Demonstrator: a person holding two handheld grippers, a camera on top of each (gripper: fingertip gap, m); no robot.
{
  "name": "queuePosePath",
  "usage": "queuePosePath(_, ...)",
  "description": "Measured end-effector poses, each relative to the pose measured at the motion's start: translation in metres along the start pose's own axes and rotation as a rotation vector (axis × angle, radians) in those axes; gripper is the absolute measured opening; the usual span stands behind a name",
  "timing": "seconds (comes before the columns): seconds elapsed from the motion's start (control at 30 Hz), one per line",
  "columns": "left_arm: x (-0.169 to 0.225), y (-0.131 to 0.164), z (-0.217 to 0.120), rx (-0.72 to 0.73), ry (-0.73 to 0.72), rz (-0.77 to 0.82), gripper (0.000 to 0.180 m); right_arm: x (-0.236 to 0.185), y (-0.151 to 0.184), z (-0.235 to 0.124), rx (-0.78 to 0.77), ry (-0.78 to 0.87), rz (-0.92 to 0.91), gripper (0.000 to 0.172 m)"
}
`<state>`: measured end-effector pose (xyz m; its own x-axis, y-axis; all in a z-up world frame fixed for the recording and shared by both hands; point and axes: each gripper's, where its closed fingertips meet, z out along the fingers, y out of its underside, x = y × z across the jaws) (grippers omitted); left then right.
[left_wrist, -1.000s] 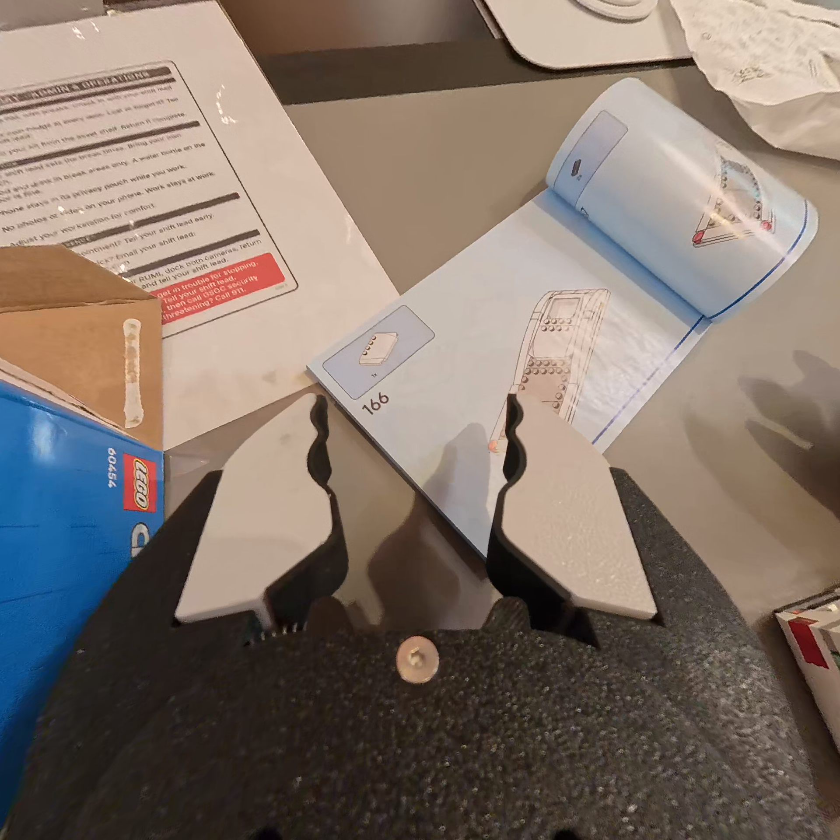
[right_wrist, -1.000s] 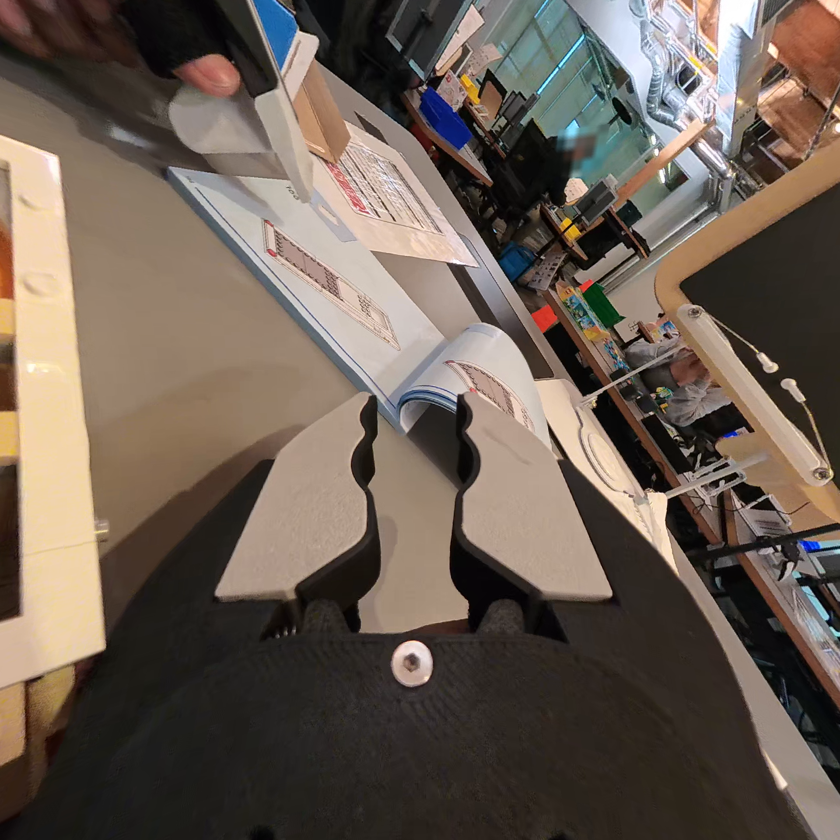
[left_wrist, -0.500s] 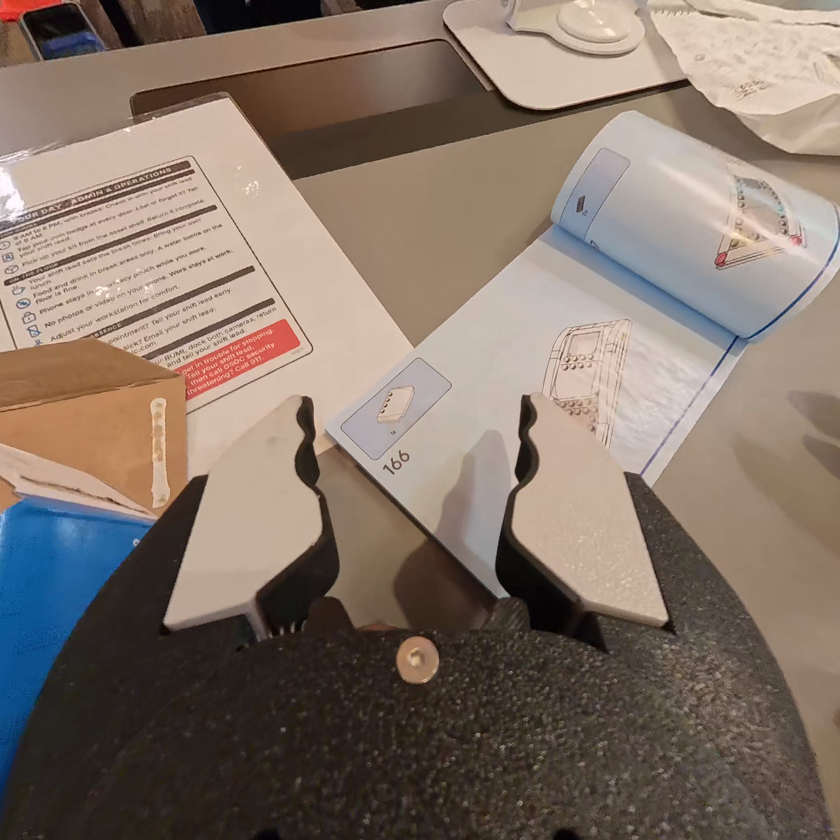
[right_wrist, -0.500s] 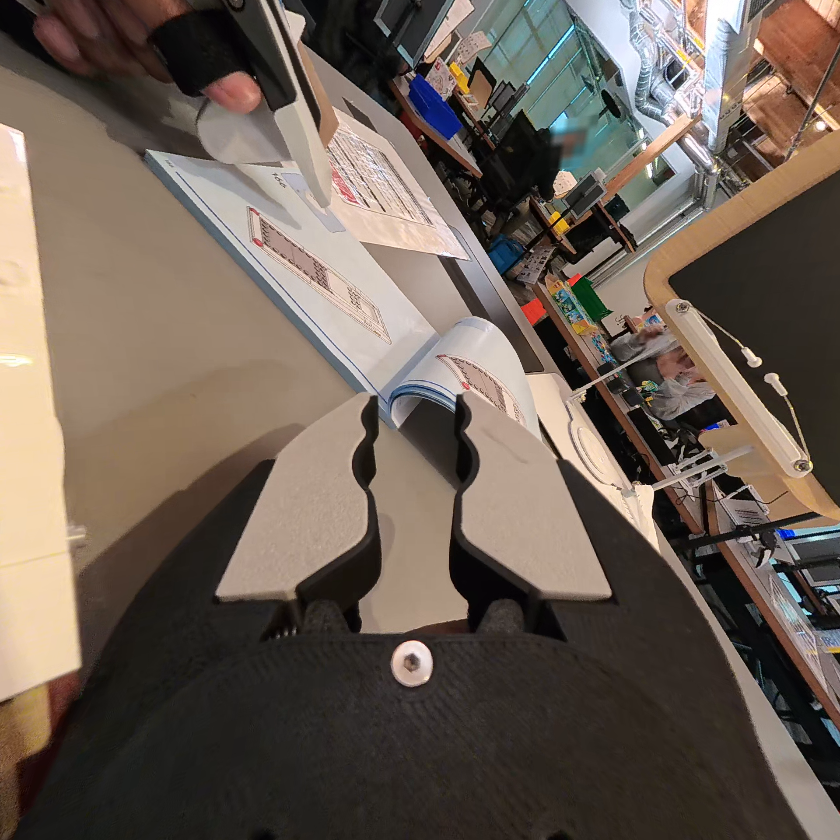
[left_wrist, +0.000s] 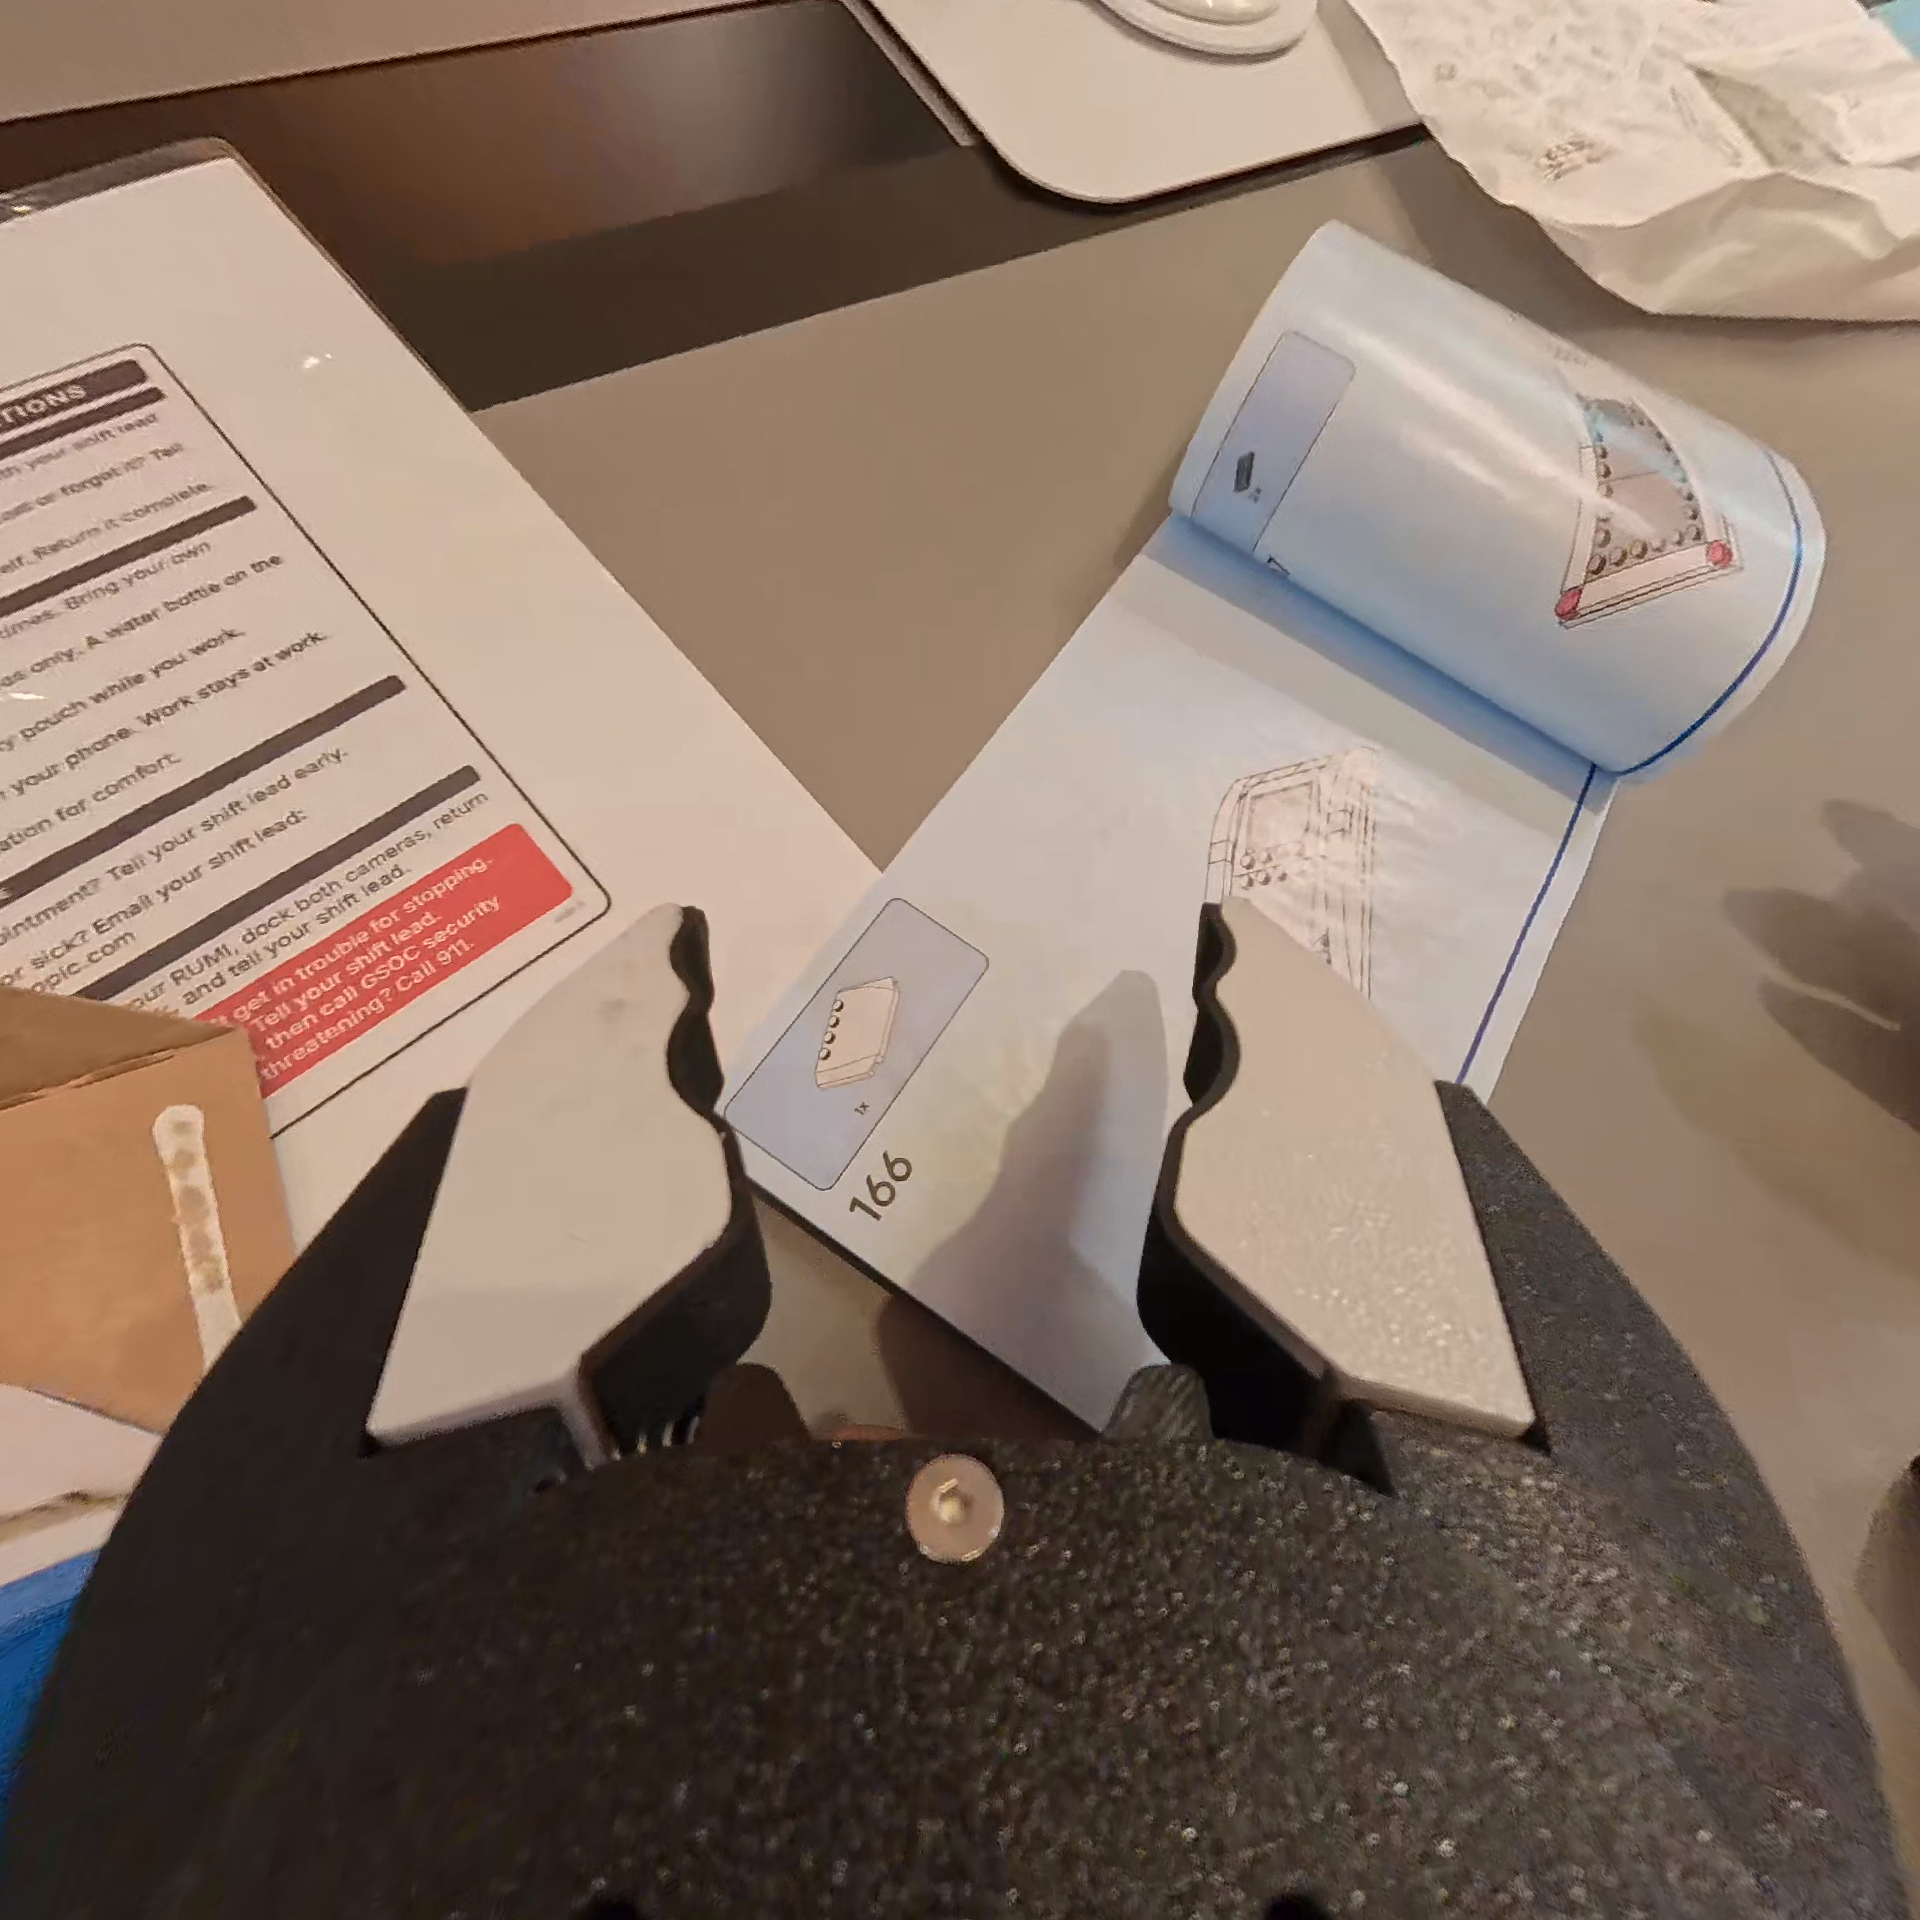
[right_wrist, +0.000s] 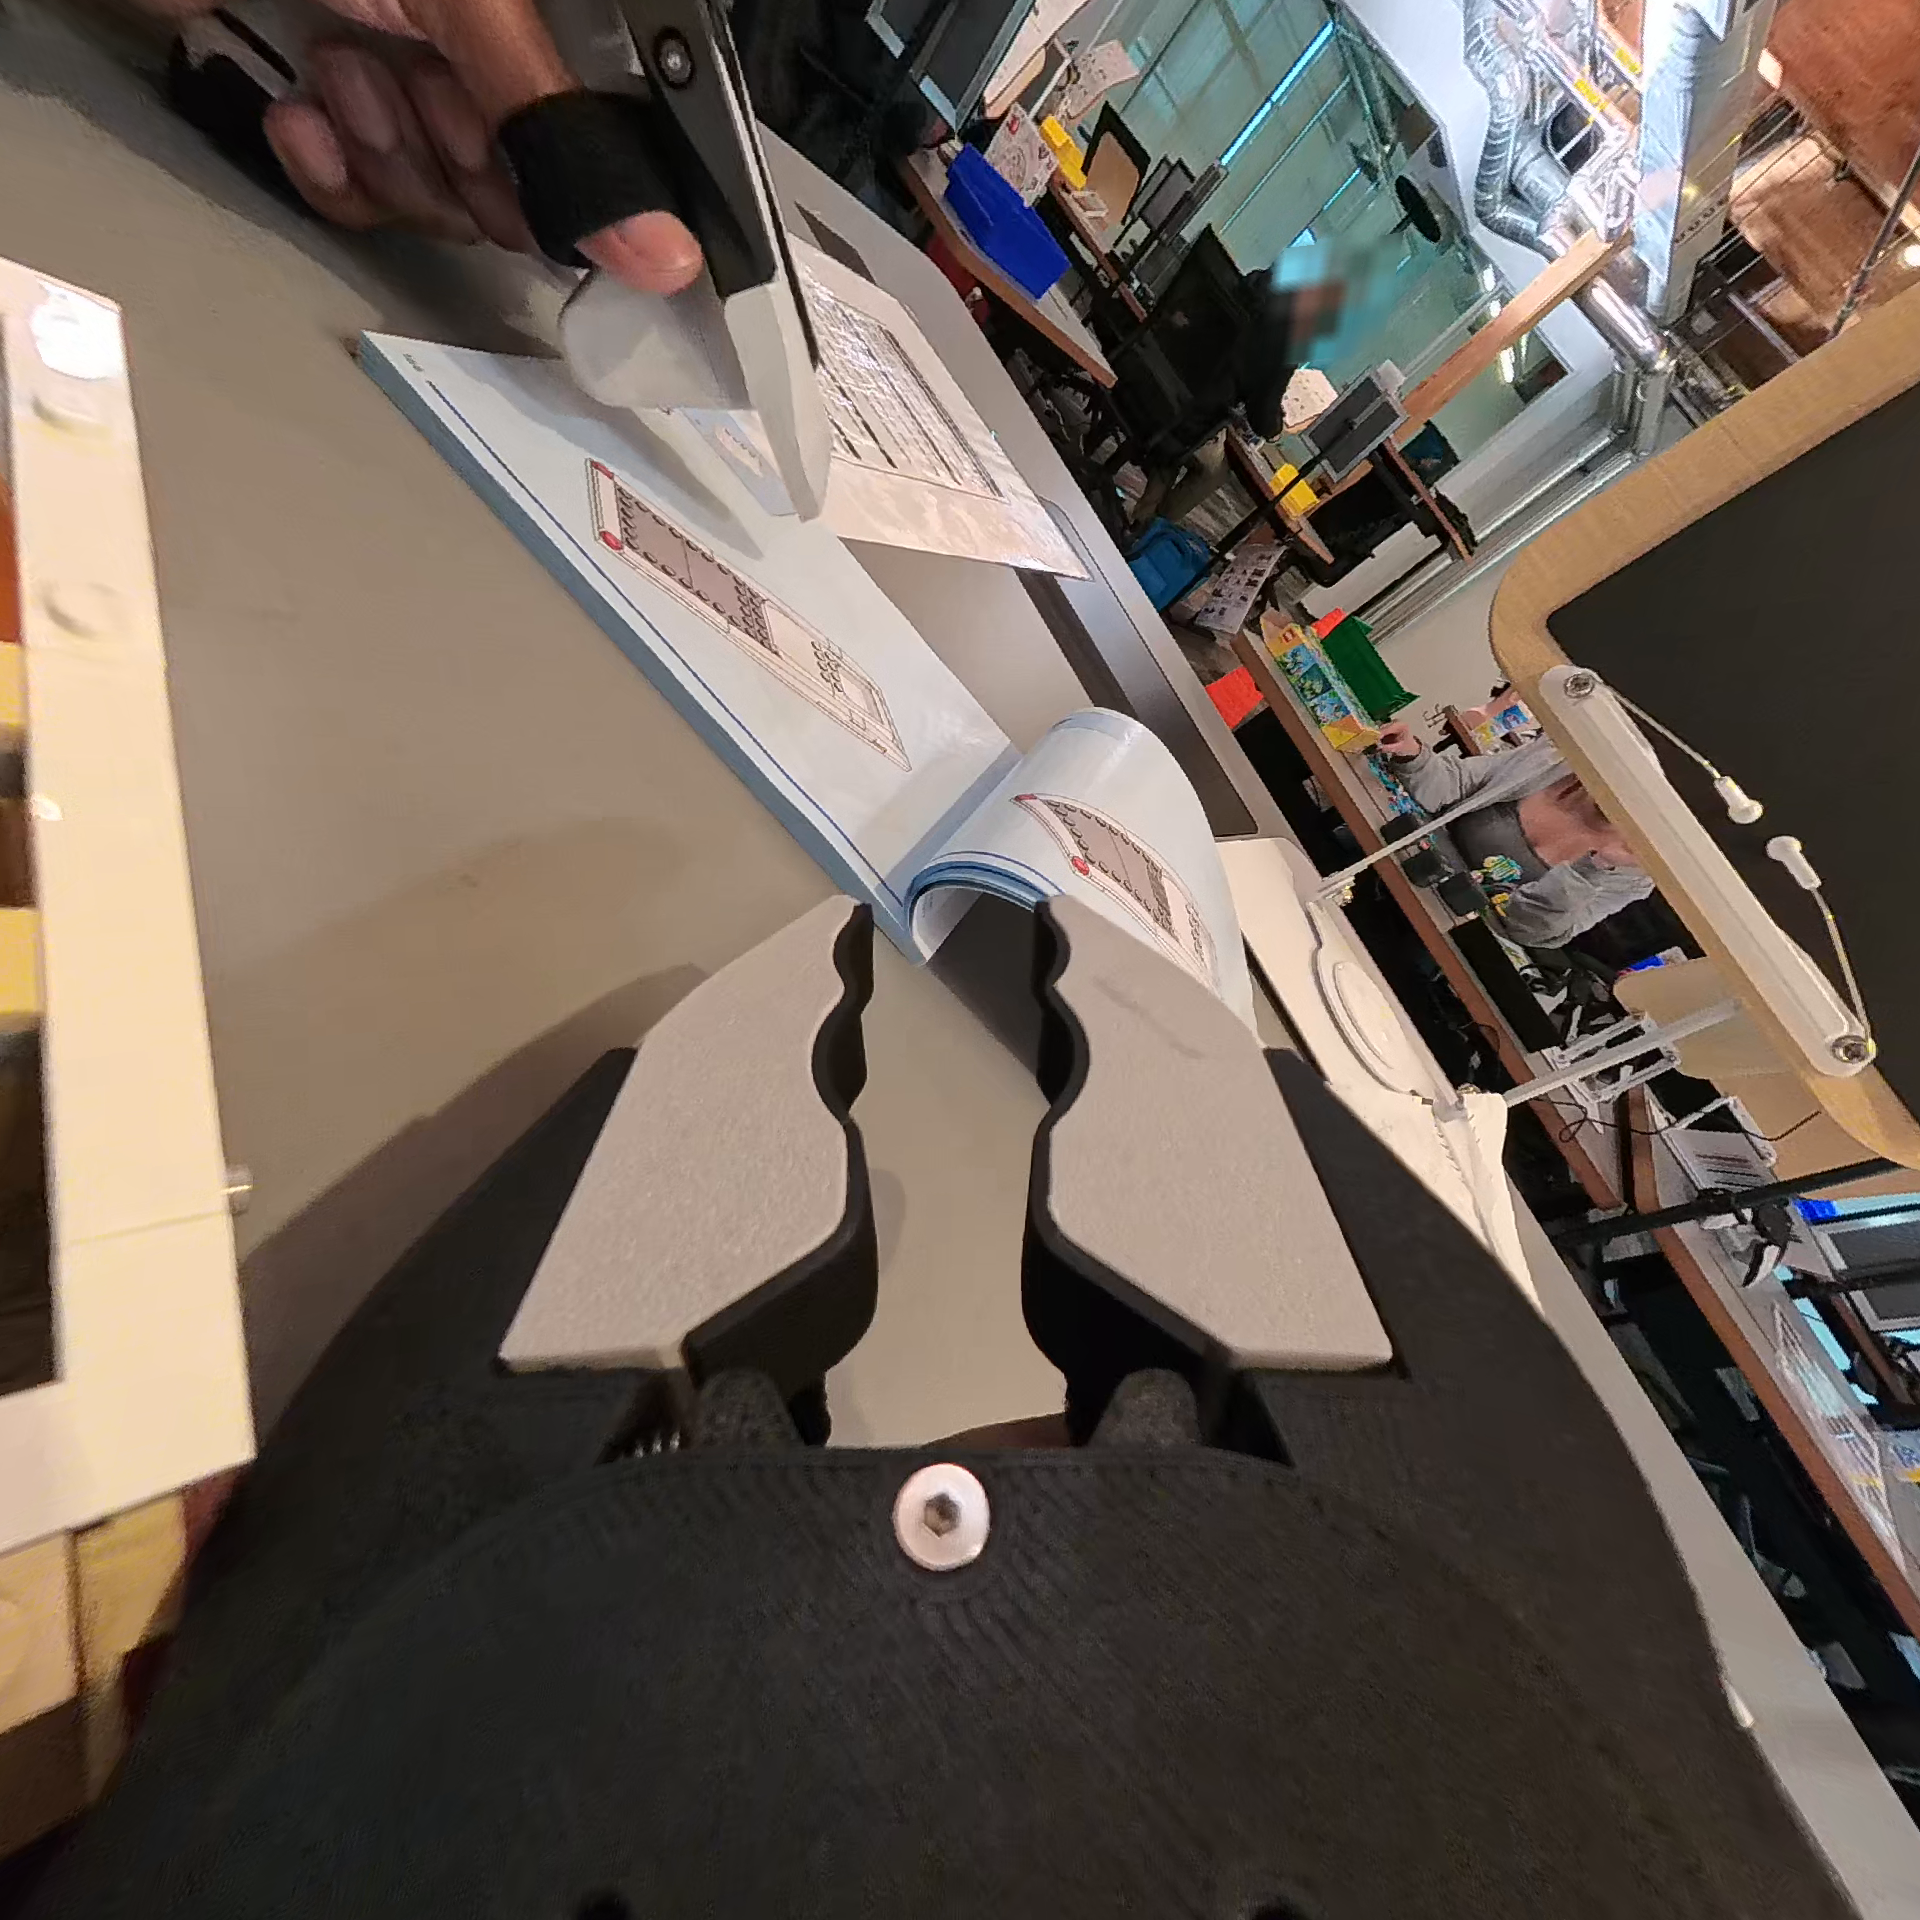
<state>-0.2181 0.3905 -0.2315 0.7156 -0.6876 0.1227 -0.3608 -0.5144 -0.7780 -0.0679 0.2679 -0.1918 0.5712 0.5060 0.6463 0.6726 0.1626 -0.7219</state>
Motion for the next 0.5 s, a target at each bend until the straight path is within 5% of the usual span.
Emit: queuePosePath(0.5,0.002,0.017,0.0,-0.095,0.021,0.044,0.08,-0.002,0.004,-0.002,-0.024,-0.024,0.012,0.027)
